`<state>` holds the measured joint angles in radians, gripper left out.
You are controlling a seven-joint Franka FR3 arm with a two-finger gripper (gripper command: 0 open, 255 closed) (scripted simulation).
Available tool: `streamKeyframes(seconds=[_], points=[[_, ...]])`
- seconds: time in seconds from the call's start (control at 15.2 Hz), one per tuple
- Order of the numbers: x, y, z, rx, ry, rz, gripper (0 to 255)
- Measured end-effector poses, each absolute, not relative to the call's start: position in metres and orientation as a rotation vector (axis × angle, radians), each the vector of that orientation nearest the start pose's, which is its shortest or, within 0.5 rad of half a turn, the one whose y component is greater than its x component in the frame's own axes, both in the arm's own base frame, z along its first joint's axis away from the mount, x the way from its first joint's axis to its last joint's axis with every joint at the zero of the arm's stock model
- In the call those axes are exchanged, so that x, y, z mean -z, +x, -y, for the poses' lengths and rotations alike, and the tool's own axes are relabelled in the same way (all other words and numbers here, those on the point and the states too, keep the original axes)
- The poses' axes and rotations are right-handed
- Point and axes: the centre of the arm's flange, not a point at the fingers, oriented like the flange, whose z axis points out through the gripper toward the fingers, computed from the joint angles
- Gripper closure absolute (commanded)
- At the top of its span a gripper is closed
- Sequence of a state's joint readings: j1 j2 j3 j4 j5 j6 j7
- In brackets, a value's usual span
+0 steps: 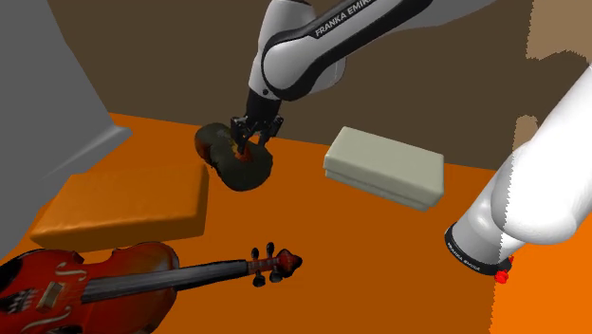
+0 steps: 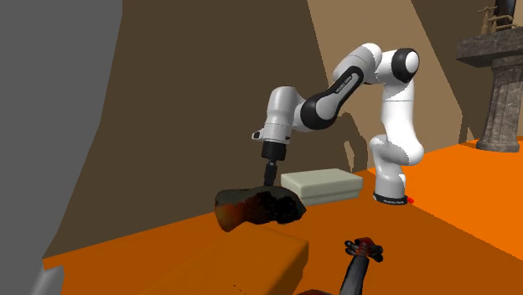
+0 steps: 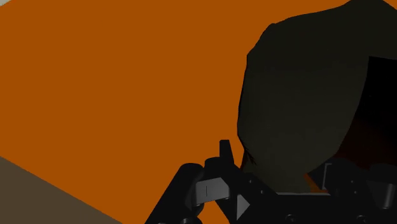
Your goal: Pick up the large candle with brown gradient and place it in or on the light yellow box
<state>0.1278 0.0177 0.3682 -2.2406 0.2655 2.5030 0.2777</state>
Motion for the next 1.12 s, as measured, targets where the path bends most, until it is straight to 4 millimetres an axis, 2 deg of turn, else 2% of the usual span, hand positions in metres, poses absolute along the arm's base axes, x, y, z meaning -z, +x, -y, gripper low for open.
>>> streamKeyframes(seconds=[1.12], points=[[-0.474, 0.483, -0.259, 0.222, -2.866, 0.033, 255]])
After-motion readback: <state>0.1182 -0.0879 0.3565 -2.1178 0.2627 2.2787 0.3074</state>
